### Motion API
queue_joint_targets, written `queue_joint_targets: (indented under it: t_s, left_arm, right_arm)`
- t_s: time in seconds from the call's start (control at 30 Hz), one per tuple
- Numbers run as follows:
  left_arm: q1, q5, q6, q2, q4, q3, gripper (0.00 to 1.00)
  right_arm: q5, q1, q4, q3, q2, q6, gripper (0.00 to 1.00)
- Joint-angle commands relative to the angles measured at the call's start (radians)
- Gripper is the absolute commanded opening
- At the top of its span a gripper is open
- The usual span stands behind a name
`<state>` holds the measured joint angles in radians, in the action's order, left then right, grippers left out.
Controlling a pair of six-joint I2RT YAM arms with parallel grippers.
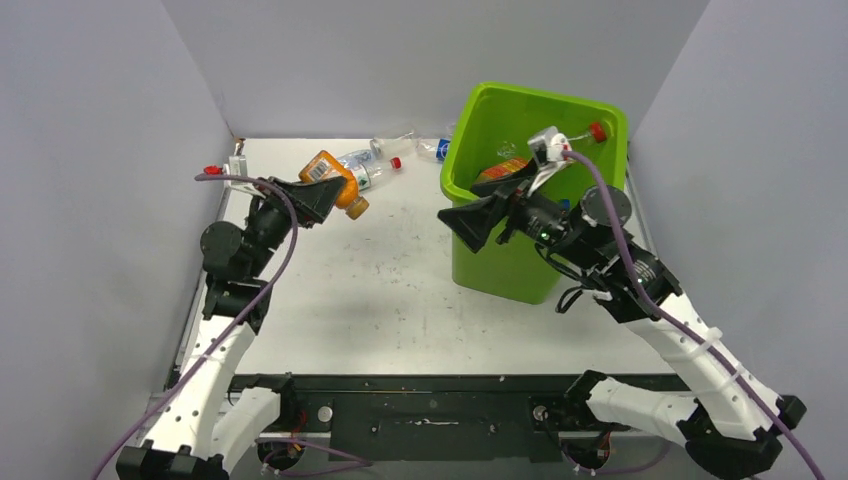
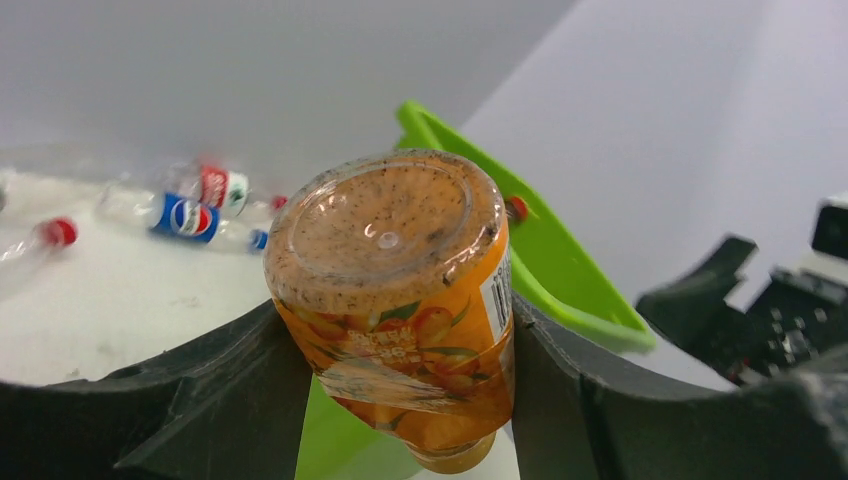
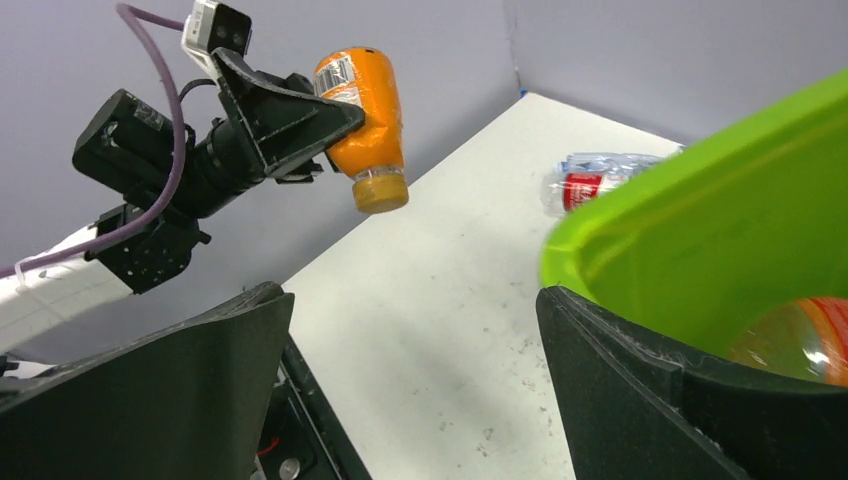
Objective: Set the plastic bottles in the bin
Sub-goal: Pick up the plastic bottle at the center of the board.
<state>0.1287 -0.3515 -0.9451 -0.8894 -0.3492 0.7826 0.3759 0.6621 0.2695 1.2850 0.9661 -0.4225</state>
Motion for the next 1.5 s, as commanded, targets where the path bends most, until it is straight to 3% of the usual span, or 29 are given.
queue_joint_targets:
  t_s: [0.0, 0.13, 0.27, 0.57, 0.67, 0.77, 1.07, 1.23, 1.3, 1.37, 1.47]
  left_arm:
    - [0.050, -0.134, 0.145, 0.099, -0.278, -0.062, 0.24]
    - [0.084, -0.166, 0.115, 0.171, -0.431, -0.163, 0.23]
    - [0.121, -0.216, 0.100, 0.219, -0.467, -0.184, 0.20]
    - [0.226, -0.248, 0.131, 0.270, -0.441, -0.187, 0.16]
    - [0.254, -0.248, 0.128, 0.273, -0.440, -0.189, 0.16]
    - [0.265, -0.243, 0.123, 0.283, -0.439, -0.193, 0.16]
    - [0.287, -0.242, 0.068, 0.269, -0.500, -0.199, 0.18]
    - [0.300, -0.190, 0.100, 0.291, -0.451, -0.207, 0.54]
    - [0.309, -0.174, 0.128, 0.303, -0.424, -0.204, 0.75]
    - [0.318, -0.153, 0.171, 0.317, -0.396, -0.201, 1.00]
    - [0.330, -0.044, 0.289, 0.370, -0.294, -0.201, 0.96]
  right_arm:
    - [-0.334, 0.266, 0.010, 0.102, 0.064, 0.129, 0.98]
    - [-0.759, 0.642, -0.044, 0.063, 0.112, 0.293, 0.98]
    - [-0.945, 0.782, -0.183, -0.029, 0.125, 0.394, 0.98]
    - [-0.965, 0.792, -0.442, -0.151, 0.183, 0.463, 0.98]
    - [-0.942, 0.791, -0.525, -0.170, 0.196, 0.475, 0.94]
    - [-0.900, 0.792, -0.572, -0.176, 0.212, 0.479, 0.86]
    - [-0.842, 0.788, -0.547, -0.134, 0.278, 0.454, 0.49]
    - [-0.811, 0.781, -0.513, -0.136, 0.254, 0.423, 0.20]
    - [-0.807, 0.781, -0.479, -0.130, 0.221, 0.404, 0.06]
    - [-0.806, 0.781, -0.411, -0.110, 0.184, 0.378, 0.05]
    - [-0.817, 0.780, -0.204, -0.031, 0.129, 0.329, 0.05]
